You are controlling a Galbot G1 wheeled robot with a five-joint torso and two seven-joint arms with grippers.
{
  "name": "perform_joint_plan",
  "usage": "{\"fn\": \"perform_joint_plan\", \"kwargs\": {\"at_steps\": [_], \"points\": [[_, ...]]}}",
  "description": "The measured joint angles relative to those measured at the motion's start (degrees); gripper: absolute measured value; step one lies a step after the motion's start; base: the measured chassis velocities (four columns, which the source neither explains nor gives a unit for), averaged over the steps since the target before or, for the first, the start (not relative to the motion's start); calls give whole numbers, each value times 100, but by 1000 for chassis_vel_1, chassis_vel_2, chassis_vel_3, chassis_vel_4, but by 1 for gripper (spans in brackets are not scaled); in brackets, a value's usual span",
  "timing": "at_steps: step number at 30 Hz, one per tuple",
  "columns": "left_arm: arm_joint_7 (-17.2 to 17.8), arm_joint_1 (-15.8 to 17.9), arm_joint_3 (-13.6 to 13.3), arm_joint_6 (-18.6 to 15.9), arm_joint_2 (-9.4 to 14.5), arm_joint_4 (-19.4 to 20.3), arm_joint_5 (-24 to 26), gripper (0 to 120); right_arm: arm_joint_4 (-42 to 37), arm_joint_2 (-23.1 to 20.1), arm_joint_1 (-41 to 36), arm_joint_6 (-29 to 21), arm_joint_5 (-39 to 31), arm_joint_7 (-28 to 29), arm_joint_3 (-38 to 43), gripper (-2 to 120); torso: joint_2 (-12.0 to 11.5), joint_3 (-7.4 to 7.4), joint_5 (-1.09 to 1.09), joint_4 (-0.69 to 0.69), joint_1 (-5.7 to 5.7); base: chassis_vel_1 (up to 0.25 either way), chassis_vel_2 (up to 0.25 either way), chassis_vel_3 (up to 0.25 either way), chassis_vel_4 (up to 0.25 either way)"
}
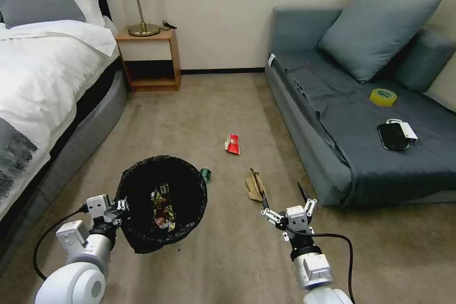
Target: Pick up the trash bin, then pick up the garbage on the floor and place it into the trash bin.
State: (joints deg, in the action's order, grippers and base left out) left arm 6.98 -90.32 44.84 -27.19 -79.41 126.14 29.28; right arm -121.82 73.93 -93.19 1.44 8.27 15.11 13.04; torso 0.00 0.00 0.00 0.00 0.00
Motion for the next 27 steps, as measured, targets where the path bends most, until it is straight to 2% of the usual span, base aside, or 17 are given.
{"fn": "perform_joint_plan", "kwargs": {"at_steps": [8, 15, 27], "points": [[-51, -24, 157, 9, 81, -21, 118, 4, 86, 57, -20, 84, 130, -24, -85, 100, 0, 0, 0, 0, 0, 0, 0, 0, 0], [-95, -48, 221, 35, 137, -48, 166, 4, 136, 109, 26, 82, 151, -25, -95, 100, 0, 0, 1, 0, 0, -75, 69, 76, -63], [-112, -95, 237, 77, -25, 17, 100, 4, 108, -3, 7, 98, 99, -19, -94, 100, 0, 0, 1, 0, 0, -109, 102, 100, -102]]}}
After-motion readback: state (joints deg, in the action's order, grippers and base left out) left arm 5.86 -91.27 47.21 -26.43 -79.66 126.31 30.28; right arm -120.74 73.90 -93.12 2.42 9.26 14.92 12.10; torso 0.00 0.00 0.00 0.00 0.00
